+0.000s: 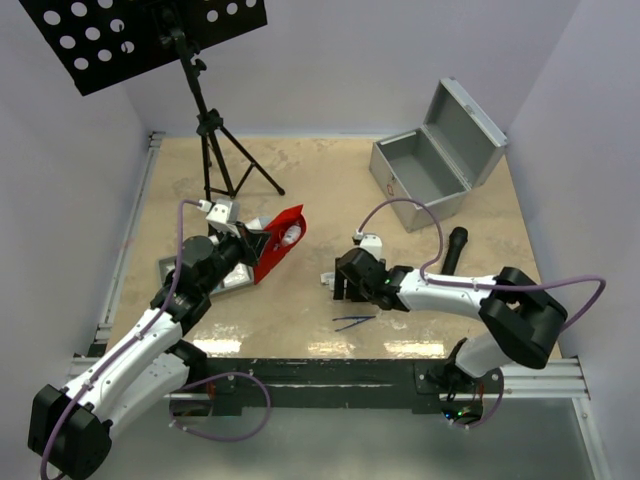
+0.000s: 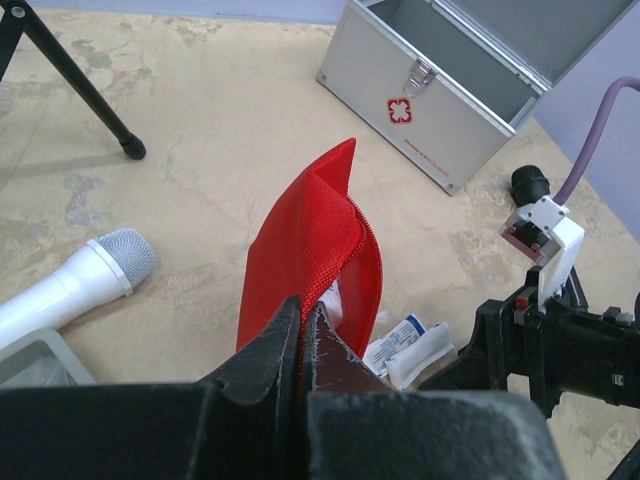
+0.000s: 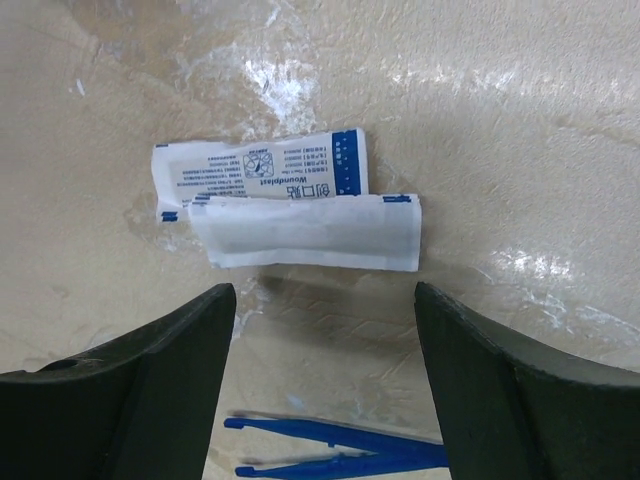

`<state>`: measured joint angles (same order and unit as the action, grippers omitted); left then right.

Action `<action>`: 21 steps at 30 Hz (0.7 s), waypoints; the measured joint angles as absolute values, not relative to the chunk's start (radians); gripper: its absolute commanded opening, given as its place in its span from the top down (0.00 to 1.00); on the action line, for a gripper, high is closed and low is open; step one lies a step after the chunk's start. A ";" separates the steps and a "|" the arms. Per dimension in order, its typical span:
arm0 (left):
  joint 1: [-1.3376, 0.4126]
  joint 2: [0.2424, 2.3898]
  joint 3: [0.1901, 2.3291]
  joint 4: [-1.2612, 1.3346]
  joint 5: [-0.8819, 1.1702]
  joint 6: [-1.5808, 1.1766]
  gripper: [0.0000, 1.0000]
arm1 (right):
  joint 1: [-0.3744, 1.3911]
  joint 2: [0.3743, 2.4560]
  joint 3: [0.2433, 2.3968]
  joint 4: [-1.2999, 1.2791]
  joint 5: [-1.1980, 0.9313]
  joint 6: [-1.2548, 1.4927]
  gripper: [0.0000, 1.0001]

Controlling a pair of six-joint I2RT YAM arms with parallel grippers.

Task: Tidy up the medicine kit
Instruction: Pick up the medical item at the center of the board.

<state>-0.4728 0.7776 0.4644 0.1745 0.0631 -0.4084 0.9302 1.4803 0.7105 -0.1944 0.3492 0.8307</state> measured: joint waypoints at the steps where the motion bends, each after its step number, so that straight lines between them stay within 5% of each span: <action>1: -0.473 0.778 0.464 0.174 0.064 -0.408 1.00 | 0.925 1.479 0.707 -0.185 0.345 0.834 0.26; 21: -0.473 0.777 0.464 0.156 0.063 -0.408 1.00 | 0.787 1.483 0.657 -0.009 0.232 0.783 0.55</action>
<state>-0.4728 0.7773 0.4644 0.1562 0.0631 -0.4080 0.7872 1.4834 0.6567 -0.0086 0.2321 0.7834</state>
